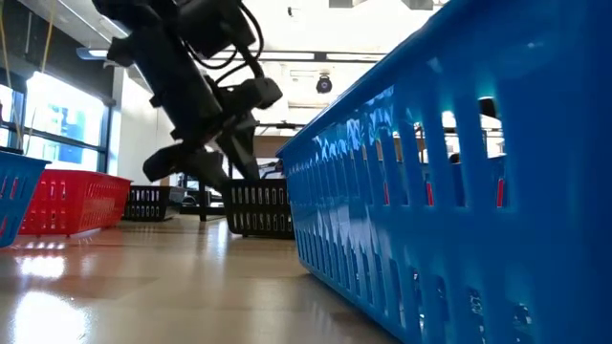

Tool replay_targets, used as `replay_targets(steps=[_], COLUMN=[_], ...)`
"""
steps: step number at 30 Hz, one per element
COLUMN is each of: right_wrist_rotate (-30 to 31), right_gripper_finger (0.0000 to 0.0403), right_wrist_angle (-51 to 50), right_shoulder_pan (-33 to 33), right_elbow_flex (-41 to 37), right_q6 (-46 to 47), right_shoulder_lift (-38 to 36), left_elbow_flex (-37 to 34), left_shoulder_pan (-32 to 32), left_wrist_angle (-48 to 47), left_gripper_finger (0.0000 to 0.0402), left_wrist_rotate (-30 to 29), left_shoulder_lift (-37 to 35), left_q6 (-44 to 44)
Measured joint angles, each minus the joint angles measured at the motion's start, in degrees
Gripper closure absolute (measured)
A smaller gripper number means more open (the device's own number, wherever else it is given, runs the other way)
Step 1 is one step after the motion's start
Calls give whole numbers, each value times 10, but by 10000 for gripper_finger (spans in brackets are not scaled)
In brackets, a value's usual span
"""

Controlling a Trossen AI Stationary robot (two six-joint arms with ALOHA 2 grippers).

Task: Stack baskets on shelf by color
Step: Put the bottom left black bin on the shelf

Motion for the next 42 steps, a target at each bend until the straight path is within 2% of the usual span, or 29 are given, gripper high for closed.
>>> replay_targets(steps=[5,14,23,32,36,42], right_wrist_rotate=[0,15,28,15,15,15], right_gripper_finger=[289,289,289,289,289,289], right_wrist_angle=[0,1,2,1,5,24], right_shoulder_pan=[0,0,0,0,0,0], right_elbow_flex=[0,0,1,1,1,1], right_q6=[0,4,24,30,30,47], right_shoulder_lift=[0,0,0,0,0,0], left_elbow_flex=[0,0,0,0,1,1], left_shoulder_pan=[0,0,0,4,5,20], left_wrist_angle=[4,37,94,97,101,104], left_gripper_finger=[278,394,399,401,401,401], left_wrist_rotate=[-3,-5,-8,-33,-78,-184], left_shoulder_lift=[16,17,-3,-93,-144,-233], left_q6=[-4,6,-5,7,30,104])
